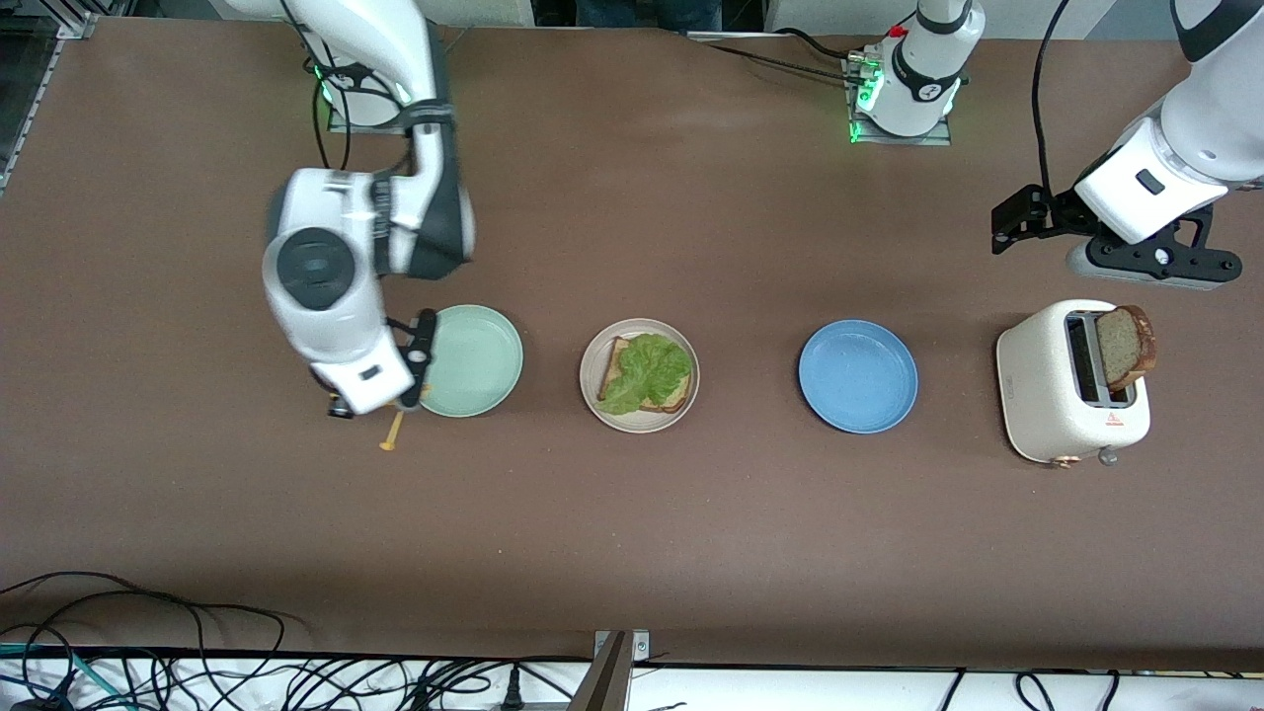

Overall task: Make sandwich on beige plate with both arms
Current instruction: 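Raise the mustard bottle upright and carry it back past the green plate, then lower the mustard bottle with the right gripper while the left gripper reaches the toaster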

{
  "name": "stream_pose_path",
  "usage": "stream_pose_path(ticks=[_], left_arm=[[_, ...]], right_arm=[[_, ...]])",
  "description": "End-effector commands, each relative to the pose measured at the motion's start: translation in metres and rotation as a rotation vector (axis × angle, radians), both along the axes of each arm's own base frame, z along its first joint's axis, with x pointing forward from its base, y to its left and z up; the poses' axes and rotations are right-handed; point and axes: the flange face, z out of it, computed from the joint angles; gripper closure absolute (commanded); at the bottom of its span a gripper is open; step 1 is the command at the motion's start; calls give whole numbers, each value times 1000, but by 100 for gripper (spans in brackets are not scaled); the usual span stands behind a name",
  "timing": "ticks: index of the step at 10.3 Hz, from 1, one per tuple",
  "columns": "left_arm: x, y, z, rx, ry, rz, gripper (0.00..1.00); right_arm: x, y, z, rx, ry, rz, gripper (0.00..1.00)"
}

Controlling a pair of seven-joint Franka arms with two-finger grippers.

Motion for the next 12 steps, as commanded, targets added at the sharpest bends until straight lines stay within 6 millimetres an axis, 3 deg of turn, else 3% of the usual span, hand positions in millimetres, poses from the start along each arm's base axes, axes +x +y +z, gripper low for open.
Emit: stream_pose_path(ticks=[1,2,5,7,8,10,12], left_arm=[[1,0,5,6,3,-4,0],[1,0,5,6,3,-4,0],[1,1,5,4,4,-4,0],[2,6,3,4,8,3,0],[5,19,-4,7,22,23,0],[15,64,-18,19,41,39,0],[31,127,-43,10,44,33,0]], right_arm=[[-20,-91,-9,224,82,-32,100],[-30,-127,-23,302,121,-52,100],[-51,-208,-57,467,149,-2,100],[-75,-245,-87,550,150,-19,100],[-83,-259,-99,576,137,-15,100],[-92,-283,-120,626,99,46,100],[-96,-293,-135,660,81,80,100]])
